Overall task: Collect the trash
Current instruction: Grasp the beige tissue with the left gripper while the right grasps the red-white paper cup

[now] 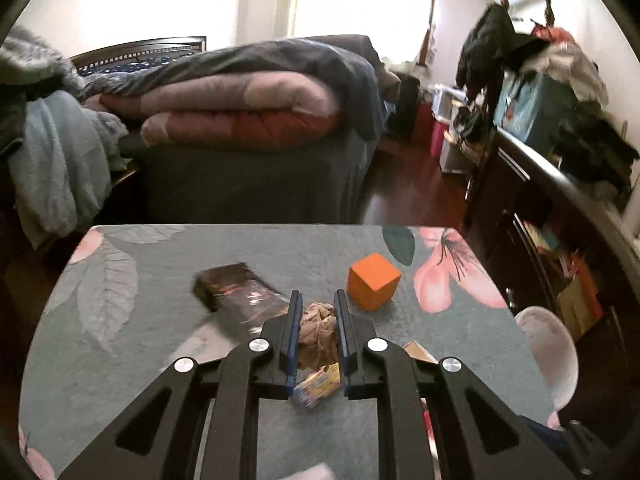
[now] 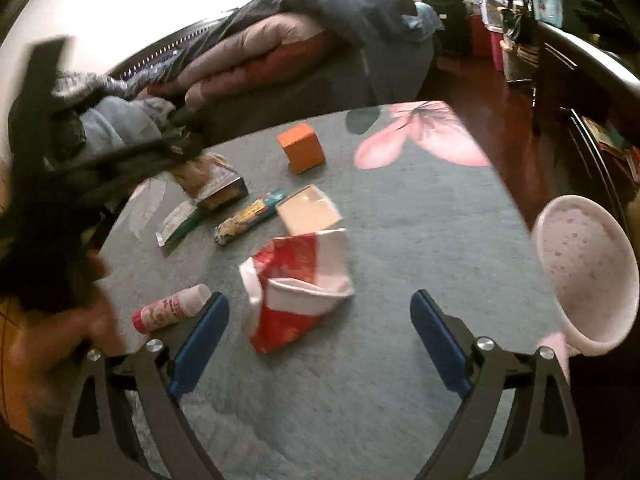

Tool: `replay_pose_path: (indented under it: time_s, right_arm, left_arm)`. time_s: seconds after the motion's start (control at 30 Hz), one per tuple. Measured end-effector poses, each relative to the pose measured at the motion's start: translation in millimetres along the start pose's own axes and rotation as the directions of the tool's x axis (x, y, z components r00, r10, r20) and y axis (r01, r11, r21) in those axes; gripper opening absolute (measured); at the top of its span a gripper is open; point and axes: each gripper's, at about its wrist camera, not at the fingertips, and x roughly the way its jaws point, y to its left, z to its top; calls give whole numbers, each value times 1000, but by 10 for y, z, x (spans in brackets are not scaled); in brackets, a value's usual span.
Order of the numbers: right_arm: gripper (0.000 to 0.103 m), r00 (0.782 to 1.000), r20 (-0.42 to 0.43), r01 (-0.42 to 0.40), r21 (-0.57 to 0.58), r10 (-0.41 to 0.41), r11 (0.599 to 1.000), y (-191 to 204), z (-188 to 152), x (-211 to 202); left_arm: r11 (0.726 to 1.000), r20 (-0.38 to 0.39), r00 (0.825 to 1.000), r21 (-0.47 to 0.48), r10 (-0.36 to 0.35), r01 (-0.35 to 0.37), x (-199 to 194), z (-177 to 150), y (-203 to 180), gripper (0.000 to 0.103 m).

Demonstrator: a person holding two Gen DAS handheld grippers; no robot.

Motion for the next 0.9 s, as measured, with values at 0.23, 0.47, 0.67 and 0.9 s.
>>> replay_pose_path:
  time_s: [0.23,0.47,0.67,0.9]
  right_arm:
    - [93,998,-45,40,-3,-40,999,125,74,302]
    - [66,998,-27,50,23,-49,998,76,92,316]
    - [66,1000,-9,11,47,-11,999,42,70,160]
    - [66,999,43,17,39,-18,999,40,-74,-272]
  left_arm:
    - [999,32,999,-52,3,-1,-325,-25,338,16]
    - [997,37,999,-79,11,-8,-453,-61,540,16]
    - [995,41,999,-93,29,-25,-578,-87,603,16]
    - [997,67,998,-80,16,-11,-835,-71,485,16]
